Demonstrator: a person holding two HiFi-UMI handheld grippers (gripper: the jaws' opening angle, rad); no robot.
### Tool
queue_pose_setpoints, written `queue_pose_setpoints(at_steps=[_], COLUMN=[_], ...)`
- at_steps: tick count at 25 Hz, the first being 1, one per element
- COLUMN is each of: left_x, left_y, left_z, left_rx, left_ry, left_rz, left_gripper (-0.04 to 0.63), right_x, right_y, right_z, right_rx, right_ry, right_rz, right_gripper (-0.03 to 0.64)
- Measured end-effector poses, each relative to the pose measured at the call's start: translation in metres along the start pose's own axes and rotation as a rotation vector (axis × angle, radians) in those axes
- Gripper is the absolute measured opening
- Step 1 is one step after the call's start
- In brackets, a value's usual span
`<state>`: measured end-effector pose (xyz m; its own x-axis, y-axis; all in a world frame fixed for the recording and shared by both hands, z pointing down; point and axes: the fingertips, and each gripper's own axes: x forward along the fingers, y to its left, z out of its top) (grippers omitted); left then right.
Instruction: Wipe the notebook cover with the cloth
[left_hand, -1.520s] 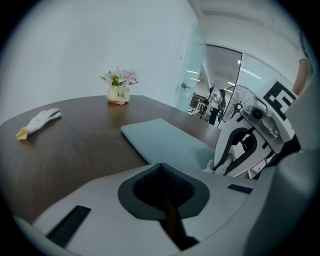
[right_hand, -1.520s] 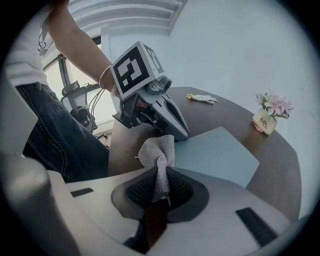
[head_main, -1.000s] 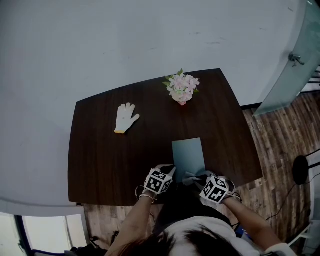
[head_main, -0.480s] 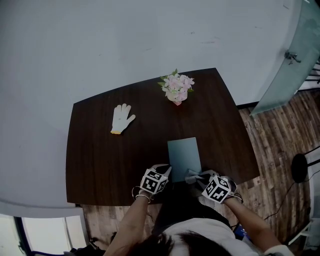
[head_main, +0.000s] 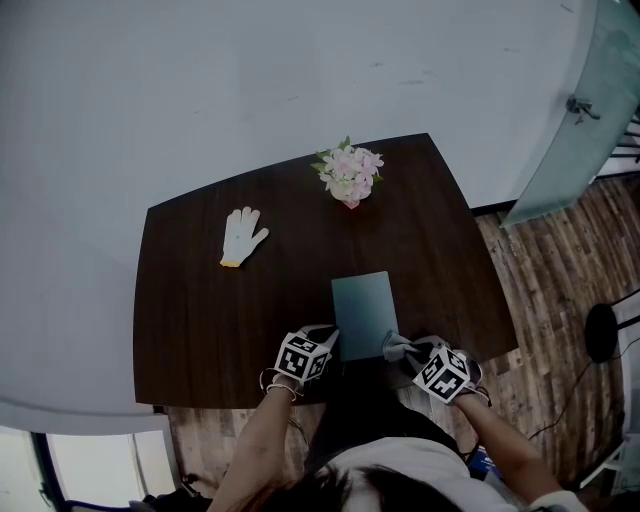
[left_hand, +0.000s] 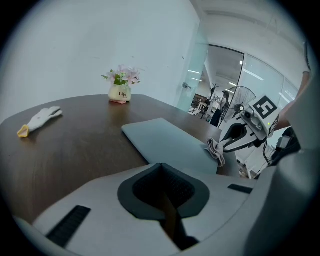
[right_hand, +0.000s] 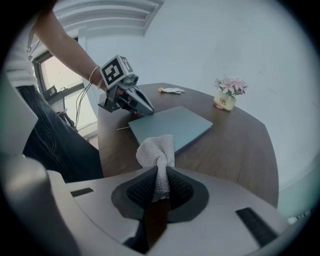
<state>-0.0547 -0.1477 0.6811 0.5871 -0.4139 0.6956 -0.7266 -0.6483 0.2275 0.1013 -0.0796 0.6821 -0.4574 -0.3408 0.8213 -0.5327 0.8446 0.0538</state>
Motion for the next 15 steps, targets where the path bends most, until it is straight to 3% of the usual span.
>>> queue_pose_setpoints(at_steps=[5,9,15], left_x=[-0.003,-0.013,-0.037], left_y=[0.005,0.000,-0.017], left_z=[0.004,0.014,0.050], left_rx=[-0.086,-0.095,-0.117], left_ry=[-0.033,-0.086,-0.239], left_rz=[0.044,0.083,0.136], left_gripper=[0.018,0.018,0.018], right_x=[-0.015,-0.032,-0.057], right_y=[-0.020,-0.033,-0.043], right_z=[-0.005,0.001,0.029], right_rx=[0.085,0.146,0.196], right_ry=[-0.029,-0.096,-0.241], right_rz=[-0.065,-0.106,-0.162], right_gripper=[0.048,0.048,0.048])
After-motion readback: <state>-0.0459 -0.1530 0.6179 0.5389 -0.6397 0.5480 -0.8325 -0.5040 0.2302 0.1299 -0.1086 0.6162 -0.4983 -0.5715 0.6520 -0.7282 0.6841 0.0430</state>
